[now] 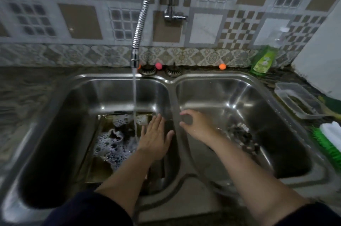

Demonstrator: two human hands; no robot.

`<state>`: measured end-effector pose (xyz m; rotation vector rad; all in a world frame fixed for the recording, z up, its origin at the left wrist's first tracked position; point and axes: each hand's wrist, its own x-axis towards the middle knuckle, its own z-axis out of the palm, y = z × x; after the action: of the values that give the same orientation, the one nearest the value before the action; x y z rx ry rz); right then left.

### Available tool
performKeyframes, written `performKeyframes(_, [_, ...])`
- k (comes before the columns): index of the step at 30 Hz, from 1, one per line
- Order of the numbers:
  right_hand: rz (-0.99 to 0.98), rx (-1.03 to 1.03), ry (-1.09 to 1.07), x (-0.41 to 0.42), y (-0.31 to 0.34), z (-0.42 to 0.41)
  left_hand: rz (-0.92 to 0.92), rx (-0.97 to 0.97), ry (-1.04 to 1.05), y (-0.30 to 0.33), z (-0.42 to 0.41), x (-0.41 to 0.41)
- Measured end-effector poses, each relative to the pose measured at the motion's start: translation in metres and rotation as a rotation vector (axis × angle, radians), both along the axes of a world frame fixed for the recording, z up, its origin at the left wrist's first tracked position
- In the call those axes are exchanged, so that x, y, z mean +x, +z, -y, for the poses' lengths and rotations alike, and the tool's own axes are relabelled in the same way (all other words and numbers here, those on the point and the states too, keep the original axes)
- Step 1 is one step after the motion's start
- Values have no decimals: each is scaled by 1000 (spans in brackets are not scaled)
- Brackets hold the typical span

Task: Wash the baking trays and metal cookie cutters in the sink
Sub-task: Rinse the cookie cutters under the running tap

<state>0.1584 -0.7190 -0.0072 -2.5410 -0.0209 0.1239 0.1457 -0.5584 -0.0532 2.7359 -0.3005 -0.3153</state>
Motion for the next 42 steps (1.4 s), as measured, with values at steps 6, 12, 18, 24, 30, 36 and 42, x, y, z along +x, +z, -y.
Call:
performKeyframes(6, [74, -250, 307, 1, -22, -99, -5, 38, 180, -24, -114, 6])
performKeyframes(12, [-212, -319, 491, 14, -74, -176, -257, -2, 330, -33, -168, 13])
performKeyframes(18, [-134, -377, 330, 20, -97, -200, -207, 46, 311, -41, -177, 15])
performKeyframes(24, [-240, -93, 103, 18, -90, -185, -161, -346, 356, -38, -157, 15])
performKeyframes(30, [-371, 356, -209, 14, -61, -156, -229, -740, 441, -17, -120, 10])
performKeyframes(36, [-342, 481, -273, 4, -52, -140, -213, -844, 439, -9, -104, 6])
performKeyframes(42, [-58, 154, -57, -15, -50, -136, -375, -985, 635, -11, -105, 4])
